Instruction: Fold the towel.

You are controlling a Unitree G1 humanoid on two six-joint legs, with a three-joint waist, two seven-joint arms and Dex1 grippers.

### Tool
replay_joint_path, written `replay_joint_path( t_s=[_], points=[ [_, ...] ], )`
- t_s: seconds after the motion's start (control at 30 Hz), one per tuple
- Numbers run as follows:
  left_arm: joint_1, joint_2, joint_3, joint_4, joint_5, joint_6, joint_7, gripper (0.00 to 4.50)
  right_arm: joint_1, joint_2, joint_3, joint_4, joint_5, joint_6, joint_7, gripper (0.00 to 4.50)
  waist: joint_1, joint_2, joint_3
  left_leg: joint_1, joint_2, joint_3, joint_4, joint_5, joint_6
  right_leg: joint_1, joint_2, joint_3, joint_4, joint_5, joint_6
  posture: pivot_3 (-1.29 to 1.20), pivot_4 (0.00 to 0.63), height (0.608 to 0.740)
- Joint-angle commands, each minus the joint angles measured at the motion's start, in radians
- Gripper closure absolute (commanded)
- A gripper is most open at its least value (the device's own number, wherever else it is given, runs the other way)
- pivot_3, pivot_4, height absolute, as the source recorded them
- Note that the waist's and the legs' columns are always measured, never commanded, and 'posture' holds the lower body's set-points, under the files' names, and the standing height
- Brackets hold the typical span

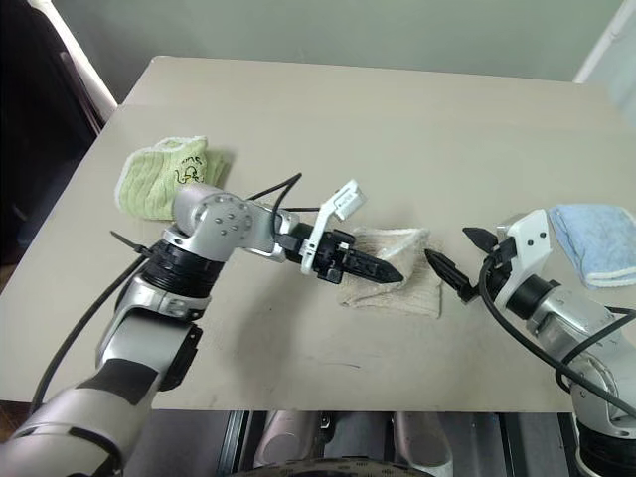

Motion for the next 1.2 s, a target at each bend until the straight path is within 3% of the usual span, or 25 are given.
replay_joint_path(
  t_s=[0.03,0.13,0.5,0.77,0.87,0.93,1.03,1.2],
  points=[
    [-0.024,-0.027,-0.005,0.02,0.055,-0.043,-0.047,4.46,0.018,-0.012,-0.048,-0.057,0.011,-0.004,-0.024,0.0,0.0,0.0,0.0,0.0,0.0,0.0,0.0,0.0,0.0,0.0,0.0,0.0,0.0,0.0,0.0,0.0,0.15,0.697],
    [-0.024,-0.058,0.011,0.06,0.095,-0.061,-0.052,3.75,0.032,-0.014,-0.059,-0.066,0.012,-0.005,-0.03,0.0,0.001,0.0,0.0,0.0,0.0,0.0,0.0,0.0,0.003,0.001,0.0,0.0,0.0,0.001,0.001,0.0,0.15,0.697],
    [-0.016,-0.058,0.13,0.021,0.055,-0.006,-0.151,0.02,0.02,-0.02,-0.051,-0.056,0.002,-0.007,-0.032,0.0,0.002,0.0,0.0,0.0,-0.001,0.0,0.0,0.001,0.006,0.001,-0.001,0.001,0.0,0.003,0.004,0.0,0.15,0.697],
    [0.026,0.01,0.254,-0.064,0.078,-0.072,-0.129,0.02,-0.042,-0.017,-0.058,-0.025,0.023,-0.001,-0.036,0.0,0.001,0.0,0.0,0.0,-0.001,0.0,0.0,0.001,0.007,0.001,-0.001,0.001,-0.001,0.003,0.004,0.0,0.15,0.697],
    [0.068,0.026,0.261,-0.074,0.173,-0.252,-0.106,0.02,-0.094,-0.016,-0.031,-0.012,0.038,0.011,-0.03,0.0,0.001,0.0,0.0,0.0,-0.001,0.001,0.0,0.001,0.007,0.001,-0.001,0.002,-0.001,0.003,0.004,0.0,0.15,0.697],
    [0.129,0.042,0.266,-0.121,0.232,-0.469,-0.189,0.0,-0.133,-0.004,-0.012,-0.003,0.042,0.01,-0.031,0.38,0.0,0.0,0.0,0.0,-0.001,0.0,0.0,0.001,0.008,0.001,-0.001,0.002,0.0,0.003,0.004,0.0,0.15,0.697],
    [0.169,0.091,0.292,-0.162,0.217,-0.509,-0.254,0.63,-0.177,0.006,0.022,0.007,0.043,0.011,-0.023,1.3,-0.002,0.0,0.0,-0.001,-0.001,0.0,0.0,0.001,0.008,-0.001,0.0,0.001,0.0,0.003,0.004,0.0,0.15,0.697],
    [0.211,0.144,0.289,-0.152,0.262,-0.604,-0.306,2.44,-0.257,0.04,0.122,0.037,0.033,0.015,-0.017,3.14,-0.001,0.001,0.0,-0.001,-0.001,-0.001,0.0,0.0,0.009,-0.001,0.0,0.001,0.0,0.004,0.003,0.0,0.15,0.697]
  ],
)
